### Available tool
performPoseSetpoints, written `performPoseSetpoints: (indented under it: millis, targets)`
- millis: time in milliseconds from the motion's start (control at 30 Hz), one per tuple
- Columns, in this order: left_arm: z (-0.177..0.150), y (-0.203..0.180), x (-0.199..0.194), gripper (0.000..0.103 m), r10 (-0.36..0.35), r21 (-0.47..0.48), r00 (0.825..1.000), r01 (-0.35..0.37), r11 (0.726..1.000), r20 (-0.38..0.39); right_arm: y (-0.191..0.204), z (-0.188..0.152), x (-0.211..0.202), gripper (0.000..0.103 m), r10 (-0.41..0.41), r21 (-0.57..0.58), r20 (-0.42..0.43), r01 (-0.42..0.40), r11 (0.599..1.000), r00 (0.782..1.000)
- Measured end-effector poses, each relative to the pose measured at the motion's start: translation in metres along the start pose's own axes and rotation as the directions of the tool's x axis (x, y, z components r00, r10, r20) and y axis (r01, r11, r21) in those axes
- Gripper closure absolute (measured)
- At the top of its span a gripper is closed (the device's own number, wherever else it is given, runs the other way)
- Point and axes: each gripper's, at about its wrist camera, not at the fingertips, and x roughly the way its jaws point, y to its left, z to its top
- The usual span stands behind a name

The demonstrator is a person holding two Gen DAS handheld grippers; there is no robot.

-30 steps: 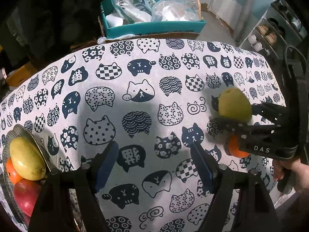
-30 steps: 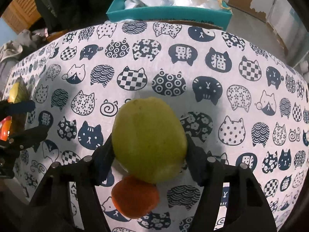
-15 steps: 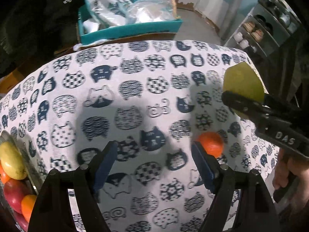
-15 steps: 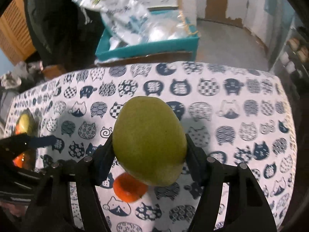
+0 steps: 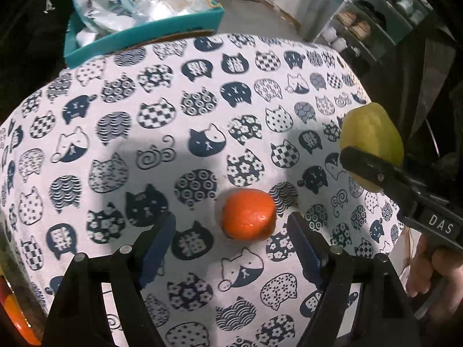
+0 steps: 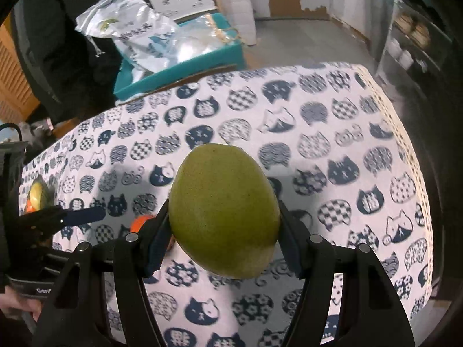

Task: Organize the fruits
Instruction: 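Grasp the small orange with the left gripper while the right gripper grasps the yellow pear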

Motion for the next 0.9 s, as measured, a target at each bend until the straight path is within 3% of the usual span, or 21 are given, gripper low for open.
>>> performPoseSetpoints:
  millis: [400,467,633,733,900]
  targets:
    - [-0.001,-0.007,0.031,0.022,0.024,0.016,0.999,-0.024,1.000,-0.039,-0.024,-0.011,0.016,0.037,-0.007,0.052,-0.044,0.010,0.999,0.999]
    - [-0.002,-0.006,0.033,0.027,0.023,0.026,0.999,-0.022,0.999,-0.039,-0.024,-0.010,0.018,0.037,-0.004,0.053,-0.047,0.007,0.999,0.999]
    - [-0.001,-0.009,0.028,0.056,-0.034,0.049,0.999,0.035,0.998,-0.015,-0.017,-0.008,0.020,0.037,0.001,0.039,-0.047,0.001,0.999,0.999]
    - [-0.001,-0.014,0.023,0.057,0.012,0.088,1.000,-0.013,0.996,0.018,-0.012,-0.007,0.019,0.037,-0.001,0.026,-0.044,0.002,1.000,0.999]
    - [-0.002,-0.009,0.011,0.057,0.019,0.083,0.999,-0.022,0.996,0.040,-0.004,-0.003,0.014,0.037,-0.002,0.002,-0.029,0.002,1.000,1.000]
